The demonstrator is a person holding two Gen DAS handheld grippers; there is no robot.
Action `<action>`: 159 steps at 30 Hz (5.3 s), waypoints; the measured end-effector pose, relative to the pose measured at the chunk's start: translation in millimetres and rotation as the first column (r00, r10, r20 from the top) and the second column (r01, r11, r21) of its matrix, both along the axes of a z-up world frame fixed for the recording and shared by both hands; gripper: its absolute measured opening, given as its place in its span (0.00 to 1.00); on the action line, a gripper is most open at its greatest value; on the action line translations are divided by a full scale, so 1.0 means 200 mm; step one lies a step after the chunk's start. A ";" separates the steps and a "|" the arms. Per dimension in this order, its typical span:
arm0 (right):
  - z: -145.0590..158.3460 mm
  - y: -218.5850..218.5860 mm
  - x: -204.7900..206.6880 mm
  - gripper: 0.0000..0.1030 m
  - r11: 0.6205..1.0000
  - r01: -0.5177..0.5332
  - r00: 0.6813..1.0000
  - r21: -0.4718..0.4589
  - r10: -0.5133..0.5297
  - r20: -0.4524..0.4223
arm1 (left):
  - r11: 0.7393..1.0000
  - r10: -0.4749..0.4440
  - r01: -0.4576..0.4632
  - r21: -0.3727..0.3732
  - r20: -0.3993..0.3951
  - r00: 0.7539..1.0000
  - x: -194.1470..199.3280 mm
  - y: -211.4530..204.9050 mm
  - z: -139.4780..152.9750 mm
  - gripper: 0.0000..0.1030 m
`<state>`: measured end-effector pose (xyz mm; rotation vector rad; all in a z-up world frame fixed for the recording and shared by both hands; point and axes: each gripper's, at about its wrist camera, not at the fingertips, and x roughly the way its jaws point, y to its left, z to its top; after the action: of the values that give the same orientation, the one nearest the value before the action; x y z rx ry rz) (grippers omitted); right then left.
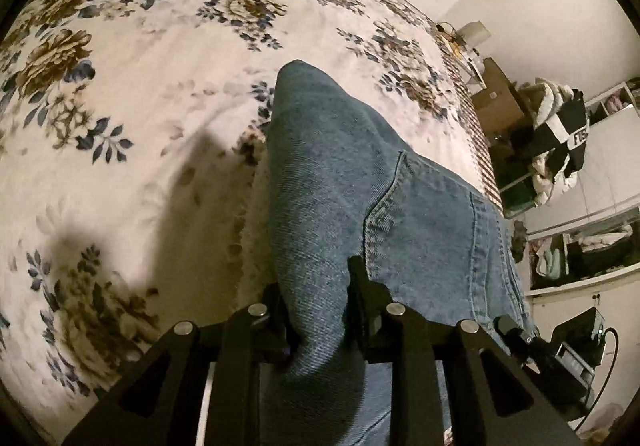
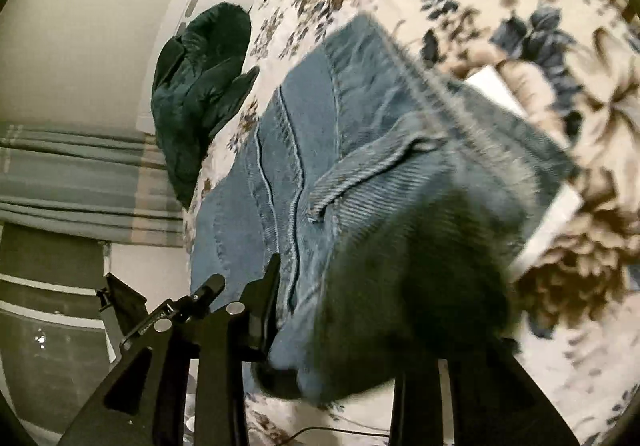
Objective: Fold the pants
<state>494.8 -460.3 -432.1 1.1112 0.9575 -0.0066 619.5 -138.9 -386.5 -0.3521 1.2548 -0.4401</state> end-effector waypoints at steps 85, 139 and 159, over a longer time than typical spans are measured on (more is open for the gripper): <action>2.74 0.90 -2.12 1.00 0.534 0.041 0.976 -0.844 0.159 0.147 | 0.897 0.008 -0.243 0.369 0.536 0.844 -2.05 0.00 1.93 0.99; 2.64 0.95 -2.03 1.00 0.538 -0.019 0.971 -0.843 0.212 0.113 | 0.875 0.060 -0.310 0.371 0.553 0.831 -2.12 0.07 1.98 0.99; 2.65 0.96 -2.02 1.00 0.535 -0.022 0.970 -0.845 0.216 0.111 | 0.874 0.061 -0.312 0.372 0.554 0.830 -2.11 0.07 1.98 0.99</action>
<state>90.8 -268.3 97.0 0.1168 0.6919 -0.2229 196.6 -124.2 9.8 0.0492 0.7294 -0.0461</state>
